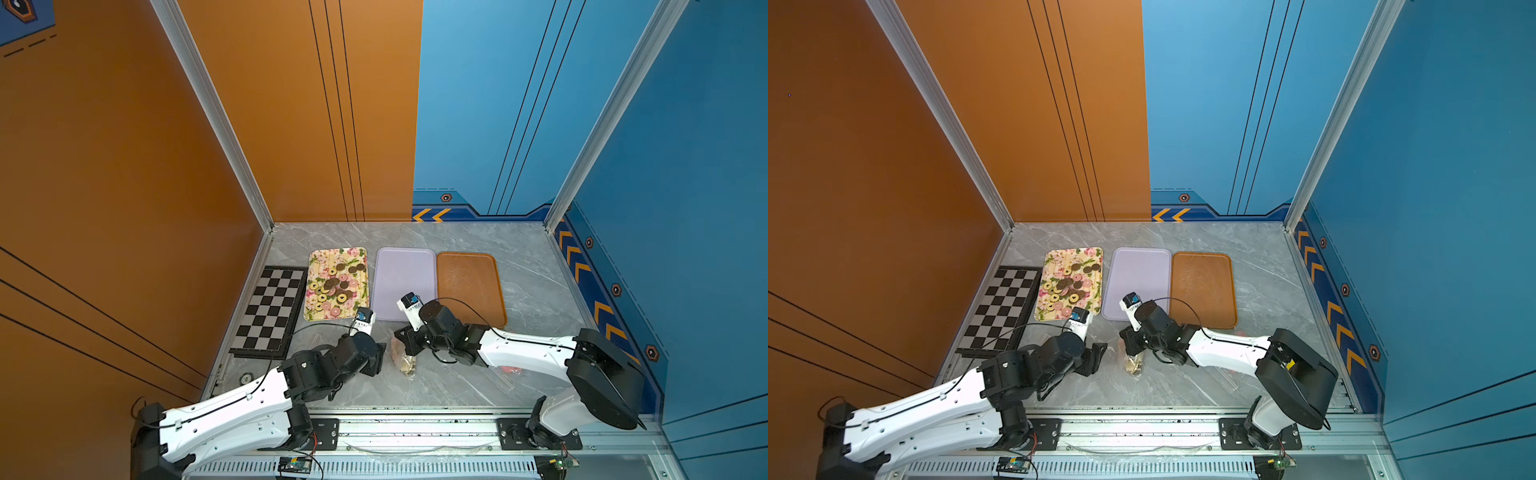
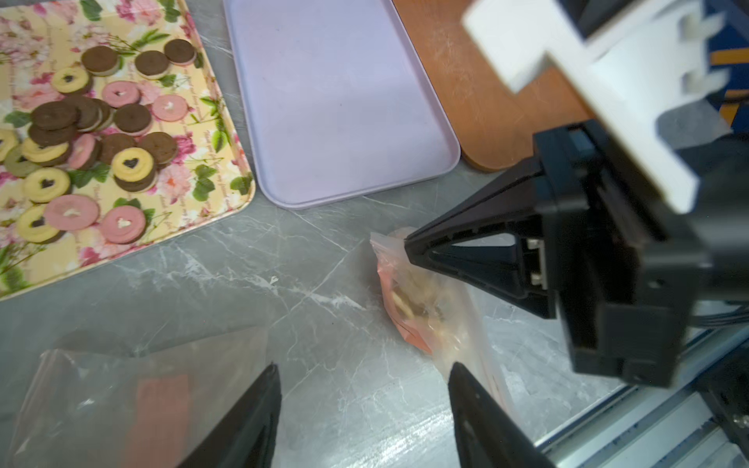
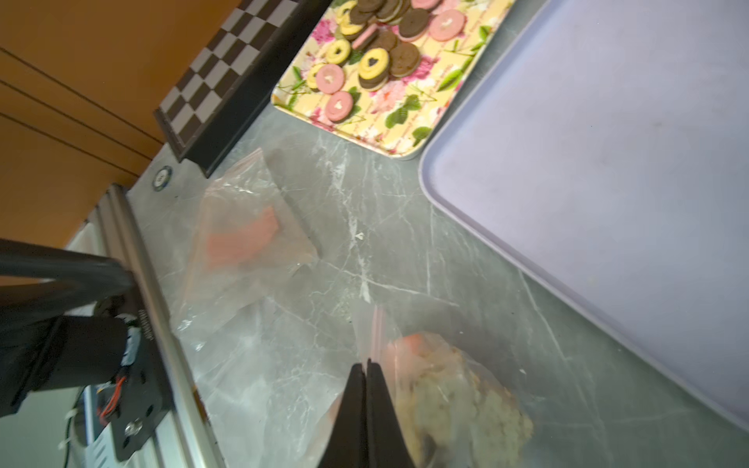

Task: Pour cookies out of the ziploc bag
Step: Open the ziploc bag at the center of the board.

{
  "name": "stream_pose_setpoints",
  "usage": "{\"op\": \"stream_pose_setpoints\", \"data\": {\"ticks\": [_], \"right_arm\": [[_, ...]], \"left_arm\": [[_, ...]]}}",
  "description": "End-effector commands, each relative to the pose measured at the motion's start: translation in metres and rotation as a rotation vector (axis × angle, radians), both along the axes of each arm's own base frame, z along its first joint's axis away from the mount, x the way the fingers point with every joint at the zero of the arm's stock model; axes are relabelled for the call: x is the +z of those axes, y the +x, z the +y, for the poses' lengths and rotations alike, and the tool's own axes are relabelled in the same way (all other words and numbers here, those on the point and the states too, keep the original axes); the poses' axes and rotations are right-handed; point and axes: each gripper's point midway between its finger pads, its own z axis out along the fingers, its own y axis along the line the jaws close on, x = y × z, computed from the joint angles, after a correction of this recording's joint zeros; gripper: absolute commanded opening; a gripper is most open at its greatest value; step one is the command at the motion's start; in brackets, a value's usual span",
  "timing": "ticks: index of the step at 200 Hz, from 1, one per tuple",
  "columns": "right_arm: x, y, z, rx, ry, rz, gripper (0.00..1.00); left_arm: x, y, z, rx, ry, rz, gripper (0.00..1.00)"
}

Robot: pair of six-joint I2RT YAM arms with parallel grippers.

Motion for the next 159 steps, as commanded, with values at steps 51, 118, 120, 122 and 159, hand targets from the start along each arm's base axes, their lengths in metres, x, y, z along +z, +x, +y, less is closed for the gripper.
{"op": "stream_pose_setpoints", "data": {"ticks": [51,118,120,122,159], "right_arm": [[0.058,-0.021,-0.015,0.130,0.075,-0.090,0.00],[0.065,-0.005,-0.038,0.022,0.084,-0.092,0.00],[0.064,-0.003,-0.039,0.016,0.085,-0.088,0.00],[0.063,-0.002,-0.040,0.014,0.085,-0.085,0.00],[0.046,0.008,-0.044,0.000,0.127,-0.021,0.00]], "left_arm": [[0.017,0.002,-0.037,-0.178,-0.077,-0.134,0.62],[0.017,-0.019,-0.055,-0.329,-0.170,-0.141,0.62],[0.015,-0.019,-0.056,-0.334,-0.165,-0.140,0.62],[0.013,-0.019,-0.058,-0.339,-0.159,-0.137,0.62],[-0.005,-0.014,-0.091,-0.430,-0.076,-0.118,0.65]]}}
